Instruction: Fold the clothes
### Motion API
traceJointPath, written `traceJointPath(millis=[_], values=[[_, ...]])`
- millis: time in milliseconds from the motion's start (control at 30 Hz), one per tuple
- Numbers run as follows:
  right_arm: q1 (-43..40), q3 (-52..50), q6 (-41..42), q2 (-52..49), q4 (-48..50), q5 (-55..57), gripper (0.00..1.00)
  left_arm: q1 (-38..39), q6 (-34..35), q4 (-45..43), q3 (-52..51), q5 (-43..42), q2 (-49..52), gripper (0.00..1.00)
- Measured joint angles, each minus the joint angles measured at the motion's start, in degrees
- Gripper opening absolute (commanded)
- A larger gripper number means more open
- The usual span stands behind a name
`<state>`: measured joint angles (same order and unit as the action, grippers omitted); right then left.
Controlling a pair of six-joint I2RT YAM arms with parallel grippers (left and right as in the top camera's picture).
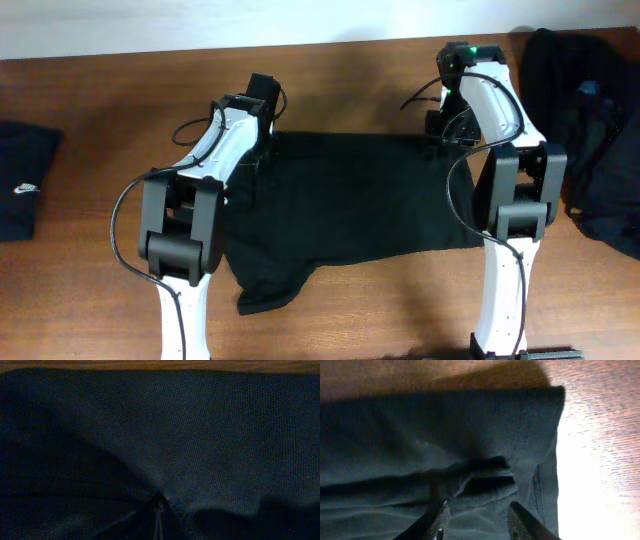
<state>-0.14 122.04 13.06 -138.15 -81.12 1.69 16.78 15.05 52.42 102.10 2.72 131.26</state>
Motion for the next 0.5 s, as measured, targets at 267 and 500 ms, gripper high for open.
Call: traceJointPath(millis=[267, 500], values=[[0.0, 0.0, 5.6, 0.0, 0.4, 0.3, 0.43, 0.0, 0.0, 0.0, 0.0, 0.0, 0.0, 0.01], [0.0, 0.0, 12.4, 0.0, -0.3, 0.5, 0.51, 0.0, 0.0, 0.0, 0.0, 0.0, 0.0, 0.01]])
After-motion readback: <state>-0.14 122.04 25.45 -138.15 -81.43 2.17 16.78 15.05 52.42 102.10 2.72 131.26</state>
